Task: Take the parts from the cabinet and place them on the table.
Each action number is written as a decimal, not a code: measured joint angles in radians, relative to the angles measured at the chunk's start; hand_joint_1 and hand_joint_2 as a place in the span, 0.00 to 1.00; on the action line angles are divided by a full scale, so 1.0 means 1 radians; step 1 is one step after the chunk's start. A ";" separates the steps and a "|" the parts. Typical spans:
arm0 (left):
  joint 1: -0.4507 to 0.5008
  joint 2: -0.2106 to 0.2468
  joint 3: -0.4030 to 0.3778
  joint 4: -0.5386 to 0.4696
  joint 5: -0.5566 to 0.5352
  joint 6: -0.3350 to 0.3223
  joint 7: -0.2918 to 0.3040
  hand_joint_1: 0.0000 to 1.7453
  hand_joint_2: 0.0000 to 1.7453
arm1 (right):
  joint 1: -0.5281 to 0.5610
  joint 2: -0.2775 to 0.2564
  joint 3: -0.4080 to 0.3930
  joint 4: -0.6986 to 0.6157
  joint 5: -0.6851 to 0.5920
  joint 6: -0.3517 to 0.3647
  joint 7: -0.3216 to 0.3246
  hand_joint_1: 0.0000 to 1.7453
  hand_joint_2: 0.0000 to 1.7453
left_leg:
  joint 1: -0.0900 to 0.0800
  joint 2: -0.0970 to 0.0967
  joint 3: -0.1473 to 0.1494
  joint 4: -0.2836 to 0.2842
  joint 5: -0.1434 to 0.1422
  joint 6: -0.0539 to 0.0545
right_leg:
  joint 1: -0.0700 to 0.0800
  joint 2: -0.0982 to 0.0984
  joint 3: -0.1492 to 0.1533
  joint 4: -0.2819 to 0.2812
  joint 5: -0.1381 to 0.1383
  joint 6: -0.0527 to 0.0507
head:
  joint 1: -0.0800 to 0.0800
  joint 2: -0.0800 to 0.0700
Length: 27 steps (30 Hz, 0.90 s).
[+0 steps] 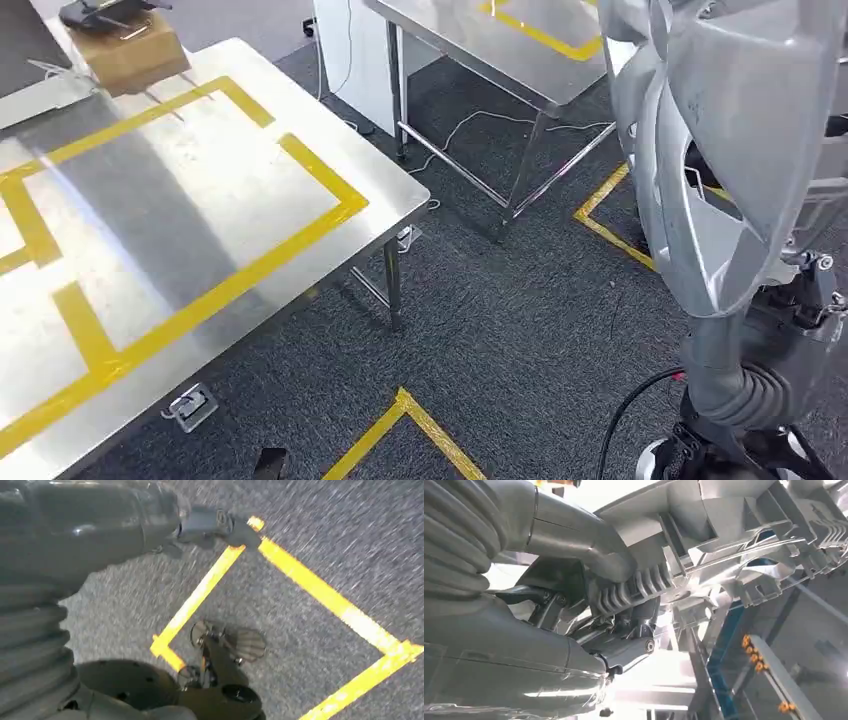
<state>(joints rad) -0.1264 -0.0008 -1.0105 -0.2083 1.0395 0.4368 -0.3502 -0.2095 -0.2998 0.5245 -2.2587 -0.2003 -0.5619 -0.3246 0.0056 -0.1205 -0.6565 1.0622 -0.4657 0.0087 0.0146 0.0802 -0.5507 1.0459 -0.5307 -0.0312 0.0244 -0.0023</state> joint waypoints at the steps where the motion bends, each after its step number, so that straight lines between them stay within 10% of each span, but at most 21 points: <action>1: 0.002 0.000 0.000 0.000 0.000 -0.001 0.000 0.00 1.00 | -0.001 0.000 0.000 0.000 0.000 0.000 0.000 0.98 1.00 | 0.003 -0.010 -0.002 -0.003 0.003 -0.005 | 0.001 -0.007 0.001 -0.003 0.000 0.000 | 0.001 0.000; 3: 0.004 0.005 0.000 0.000 -0.002 0.000 0.000 0.00 1.00 | -0.001 0.000 0.000 0.002 -0.005 0.000 0.000 0.98 1.00 | -0.003 -0.024 -0.005 -0.012 0.011 -0.015 | -0.016 -0.046 0.020 -0.055 0.019 0.006 | 0.003 0.000; 4: 0.006 0.005 0.000 0.000 -0.002 0.000 0.000 0.00 1.00 | -0.002 0.002 0.001 0.004 -0.009 0.002 0.002 0.98 1.00 | -0.018 0.075 -0.013 0.000 -0.012 -0.019 | -0.013 -0.054 0.028 -0.073 0.028 0.008 | -0.001 0.000; 5: 0.004 0.005 0.000 0.000 -0.001 0.000 0.000 0.00 1.00 | -0.003 0.003 -0.001 0.005 -0.011 0.002 0.002 0.98 1.00 | -0.013 0.119 -0.037 0.050 -0.055 -0.026 | -0.013 -0.069 0.029 -0.081 0.035 0.004 | -0.010 0.000; 7: 0.002 0.006 0.000 0.000 -0.002 0.000 0.000 0.00 1.00 | -0.001 0.004 -0.001 0.010 -0.018 0.002 0.003 0.98 1.00 | -0.001 0.125 -0.096 0.188 -0.121 -0.038 | -0.015 -0.099 0.028 -0.077 0.033 0.008 | -0.012 0.000; 9: 0.004 0.006 0.000 0.000 -0.002 -0.002 0.000 0.00 1.00 | 0.001 0.004 0.000 0.016 -0.020 0.002 0.006 0.98 1.00 | 0.008 0.123 -0.123 0.249 -0.129 -0.051 | -0.020 -0.130 0.028 -0.071 0.028 0.014 | -0.013 0.000; 11: 0.005 0.008 0.000 0.000 -0.002 -0.002 0.000 0.00 1.00 | 0.002 0.004 0.001 0.024 -0.021 0.006 0.006 0.98 1.00 | 0.016 0.134 -0.067 0.154 -0.064 -0.066 | -0.027 -0.156 0.028 -0.062 0.020 0.026 | -0.014 0.000; 13: 0.004 0.011 0.000 0.000 -0.004 -0.002 0.000 0.00 1.00 | 0.003 0.006 0.002 0.027 -0.023 0.008 0.006 0.98 1.00 | 0.016 0.217 0.021 -0.005 -0.019 -0.083 | -0.032 -0.178 0.028 -0.040 0.003 0.045 | -0.016 0.000; 14: 0.003 0.006 0.000 -0.001 -0.005 -0.003 0.000 0.00 1.00 | 0.003 0.006 0.001 0.028 -0.023 0.009 0.006 0.98 1.00 | 0.008 0.242 0.024 -0.002 -0.025 -0.066 | -0.024 -0.182 0.024 -0.032 -0.006 0.055 | -0.023 0.000; 16: 0.005 0.008 -0.001 0.000 -0.005 -0.003 0.002 0.00 1.00 | 0.006 0.008 0.002 0.029 -0.027 0.011 0.006 0.98 1.00 | 0.005 0.220 0.019 -0.002 -0.027 -0.029 | -0.023 -0.191 0.030 -0.031 -0.007 0.058 | -0.014 0.000; 18: 0.004 0.009 -0.001 0.000 -0.005 -0.003 0.002 0.00 1.00 | 0.008 0.008 0.002 0.029 -0.028 0.012 0.006 0.98 1.00 | 0.004 0.195 0.017 -0.002 -0.025 -0.014 | -0.028 -0.207 0.033 -0.033 -0.009 0.064 | -0.015 0.000; 21: 0.000 0.009 -0.001 0.000 -0.005 -0.002 0.002 0.00 1.00 | 0.019 0.009 0.001 0.029 -0.030 0.012 0.006 0.98 1.00 | 0.005 0.155 0.018 -0.004 -0.021 0.004 | -0.035 -0.106 -0.008 0.085 -0.101 0.069 | -0.009 0.000; 23: -0.001 0.009 -0.001 0.000 -0.004 -0.002 0.002 0.00 1.00 | 0.020 0.008 0.001 0.030 -0.032 0.013 0.006 0.98 1.00 | -0.001 0.125 0.017 -0.004 -0.019 0.008 | -0.030 -0.089 -0.079 0.244 -0.166 0.065 | -0.006 0.000; 25: 0.000 0.008 -0.001 0.000 0.000 -0.002 0.002 0.00 1.00 | 0.020 0.008 0.002 0.036 -0.037 0.017 0.006 0.98 1.00 | -0.008 0.092 0.018 -0.004 -0.017 0.012 | -0.026 -0.086 -0.103 0.277 -0.148 0.053 | -0.006 0.000; 27: 0.000 0.008 -0.001 0.000 0.005 -0.001 0.001 0.00 1.00 | 0.017 0.009 0.001 0.042 -0.040 0.021 0.006 0.98 1.00 | -0.014 0.059 0.019 -0.004 -0.014 0.015 | -0.016 -0.070 -0.062 0.150 -0.053 0.029 | -0.005 0.000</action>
<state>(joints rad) -0.1266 0.0073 -1.0113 -0.2083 1.0445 0.4356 -0.3491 -0.1924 -0.2911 0.5257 -2.2164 -0.2407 -0.5409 -0.3182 -0.0086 -0.0610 -0.6378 1.0579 -0.4797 0.0242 -0.0017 0.0099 -0.6123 1.1957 -0.5842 -0.0022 0.0191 -0.0023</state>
